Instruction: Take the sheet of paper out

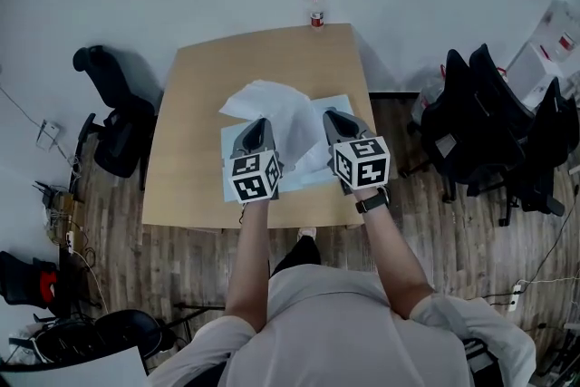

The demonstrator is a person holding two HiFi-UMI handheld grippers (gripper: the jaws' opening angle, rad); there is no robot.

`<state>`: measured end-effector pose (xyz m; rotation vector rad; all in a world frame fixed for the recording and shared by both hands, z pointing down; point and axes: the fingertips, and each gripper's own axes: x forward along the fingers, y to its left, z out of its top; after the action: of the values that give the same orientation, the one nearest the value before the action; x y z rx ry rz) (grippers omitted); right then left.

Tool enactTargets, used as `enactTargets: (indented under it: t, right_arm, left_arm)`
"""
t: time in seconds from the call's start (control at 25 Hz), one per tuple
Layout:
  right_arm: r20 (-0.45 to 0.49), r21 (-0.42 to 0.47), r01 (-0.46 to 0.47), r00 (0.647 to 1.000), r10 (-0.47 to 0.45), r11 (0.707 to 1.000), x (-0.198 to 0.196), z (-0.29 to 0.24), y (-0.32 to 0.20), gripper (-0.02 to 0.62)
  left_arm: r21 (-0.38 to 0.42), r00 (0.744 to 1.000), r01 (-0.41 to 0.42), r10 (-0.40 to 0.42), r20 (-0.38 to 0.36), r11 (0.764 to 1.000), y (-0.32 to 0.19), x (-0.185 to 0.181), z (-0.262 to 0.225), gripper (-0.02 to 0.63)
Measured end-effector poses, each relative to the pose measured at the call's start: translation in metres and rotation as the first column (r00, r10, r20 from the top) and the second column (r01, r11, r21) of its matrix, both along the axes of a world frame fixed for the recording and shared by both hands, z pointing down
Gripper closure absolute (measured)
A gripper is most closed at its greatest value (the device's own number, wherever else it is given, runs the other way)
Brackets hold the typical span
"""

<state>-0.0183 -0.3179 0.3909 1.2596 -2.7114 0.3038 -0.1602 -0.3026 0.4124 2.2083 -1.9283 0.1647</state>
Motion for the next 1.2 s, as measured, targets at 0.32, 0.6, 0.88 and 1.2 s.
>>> enactTargets:
  t: [0.32,0.6,0.88,1.2]
  right_arm:
    - [0.051,0.154,-0.019,0.999,0.012,0.988,0.015,-0.060,0.037,0.581]
    - [0.068,0.243,-0.026,0.998,0.010,0.970,0.025,-0.090,0.076,0.581]
    - [0.045,0.272,-0.032,0.999,0.021,0.962,0.037,-0.095,0.109,0.581]
    - [0.033,0.287,-0.023,0.999,0.014,0.958,0.041,-0.096,0.132,0.581]
  left_arm:
    - [0.176,0.996,0.028,-0.043,0.082,0.984,0.050,0.015,-0.082,0.595]
    - [0.250,0.993,0.039,-0.065,0.094,0.968,0.093,0.030,-0.109,0.595]
    - [0.285,0.993,0.044,-0.073,0.091,0.958,0.128,0.048,-0.116,0.595]
    - [0.286,0.993,0.058,-0.084,0.078,0.956,0.150,0.055,-0.111,0.595]
